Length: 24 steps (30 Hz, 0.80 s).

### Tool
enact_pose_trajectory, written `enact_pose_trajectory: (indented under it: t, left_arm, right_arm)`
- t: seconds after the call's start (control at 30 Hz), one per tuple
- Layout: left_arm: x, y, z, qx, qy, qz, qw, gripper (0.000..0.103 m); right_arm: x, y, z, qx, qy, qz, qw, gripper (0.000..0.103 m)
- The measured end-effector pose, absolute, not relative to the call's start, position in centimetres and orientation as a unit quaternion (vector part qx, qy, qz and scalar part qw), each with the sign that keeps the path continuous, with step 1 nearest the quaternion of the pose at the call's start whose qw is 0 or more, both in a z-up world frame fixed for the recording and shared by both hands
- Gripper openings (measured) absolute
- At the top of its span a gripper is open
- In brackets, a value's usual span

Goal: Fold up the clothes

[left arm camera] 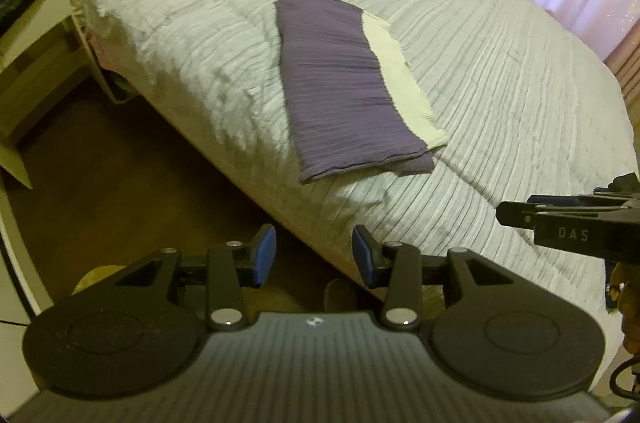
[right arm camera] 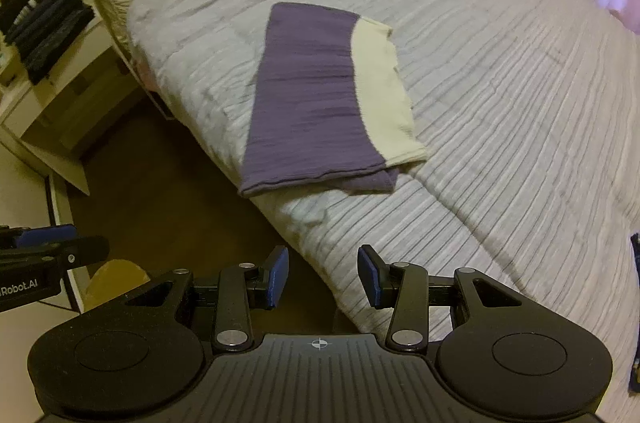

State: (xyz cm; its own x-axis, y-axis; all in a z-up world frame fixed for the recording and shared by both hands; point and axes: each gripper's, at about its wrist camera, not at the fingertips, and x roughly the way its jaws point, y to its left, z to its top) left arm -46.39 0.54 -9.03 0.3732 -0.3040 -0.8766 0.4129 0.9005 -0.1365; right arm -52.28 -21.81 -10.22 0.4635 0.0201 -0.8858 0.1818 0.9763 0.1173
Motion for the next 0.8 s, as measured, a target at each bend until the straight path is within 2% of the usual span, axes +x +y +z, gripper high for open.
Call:
enact_pose_trajectory:
  t: [0.17, 0.33, 0.37, 0.4, 0.43, 0.8]
  left_arm:
    - [-42.6, -0.9, -11.3, 0.032, 0.532, -0.215, 0.819, 0.038]
    - [-38.1, -1.8, -15.1, 0.004, 0.554, -0.208, 0.806, 0.038]
    - [-37.2, -2.0, -16.0, -0.001, 0.559, -0.205, 0.803, 0.038]
    - [-36.4, -2.2, -16.9, -0.006, 0.563, -0.202, 0.801, 0.038]
    - [-35.5, -2.4, -17.9, -0.014, 0.569, -0.200, 0.798, 0.038]
    - [-26.5, -1.9, -29.8, -0.168, 0.599, -0.199, 0.758, 0.042]
  right_arm:
    - [-50.0, -25.7, -12.2, 0.123, 0.525, -0.052, 0.841, 0.043]
    - [-47.8, -31.7, -15.5, 0.217, 0.519, -0.055, 0.825, 0.044]
    - [-47.3, -32.9, -16.4, 0.238, 0.522, -0.058, 0.817, 0.049]
    - [-46.7, -34.1, -17.3, 0.260, 0.525, -0.062, 0.808, 0.070]
    - [-46.2, -35.2, -18.2, 0.280, 0.527, -0.065, 0.800, 0.081]
    - [-39.6, -42.5, -29.7, 0.466, 0.493, -0.052, 0.733, 0.081]
